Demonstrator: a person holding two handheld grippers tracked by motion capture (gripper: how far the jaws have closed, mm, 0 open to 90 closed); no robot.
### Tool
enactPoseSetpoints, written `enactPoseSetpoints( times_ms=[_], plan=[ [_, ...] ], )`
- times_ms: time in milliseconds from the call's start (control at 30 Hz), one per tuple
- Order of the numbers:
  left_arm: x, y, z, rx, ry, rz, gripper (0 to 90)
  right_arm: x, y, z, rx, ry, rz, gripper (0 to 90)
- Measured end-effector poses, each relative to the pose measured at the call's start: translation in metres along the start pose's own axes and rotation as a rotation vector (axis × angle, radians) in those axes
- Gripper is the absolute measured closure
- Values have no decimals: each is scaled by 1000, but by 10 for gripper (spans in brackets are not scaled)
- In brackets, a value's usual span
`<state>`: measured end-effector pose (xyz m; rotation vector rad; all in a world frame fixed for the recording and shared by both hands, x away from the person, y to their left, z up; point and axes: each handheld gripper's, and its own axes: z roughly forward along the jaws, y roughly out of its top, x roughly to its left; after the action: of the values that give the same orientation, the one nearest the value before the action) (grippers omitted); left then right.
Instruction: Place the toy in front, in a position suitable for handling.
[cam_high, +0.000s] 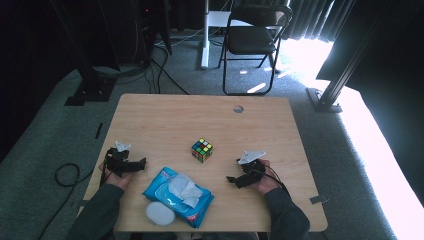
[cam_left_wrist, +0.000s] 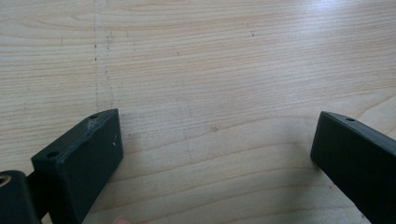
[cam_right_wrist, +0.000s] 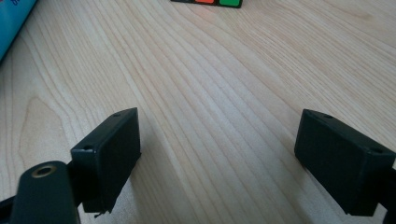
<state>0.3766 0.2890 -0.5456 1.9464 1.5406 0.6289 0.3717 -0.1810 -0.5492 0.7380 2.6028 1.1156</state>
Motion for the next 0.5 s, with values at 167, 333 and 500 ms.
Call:
enactPoseSetpoints(
  times_ms=[167, 333, 500],
  plan=[
    [0, 0, 0, 0, 0, 0, 25, 1, 0, 0, 2, -6, 4, 146],
    [0, 0, 0, 1, 0, 0, 25, 2, 2, 1, 5, -7, 5, 142],
    [0, 0, 0, 0, 0, 0, 25, 4, 4, 3, 19, 7, -11, 115]
  ],
)
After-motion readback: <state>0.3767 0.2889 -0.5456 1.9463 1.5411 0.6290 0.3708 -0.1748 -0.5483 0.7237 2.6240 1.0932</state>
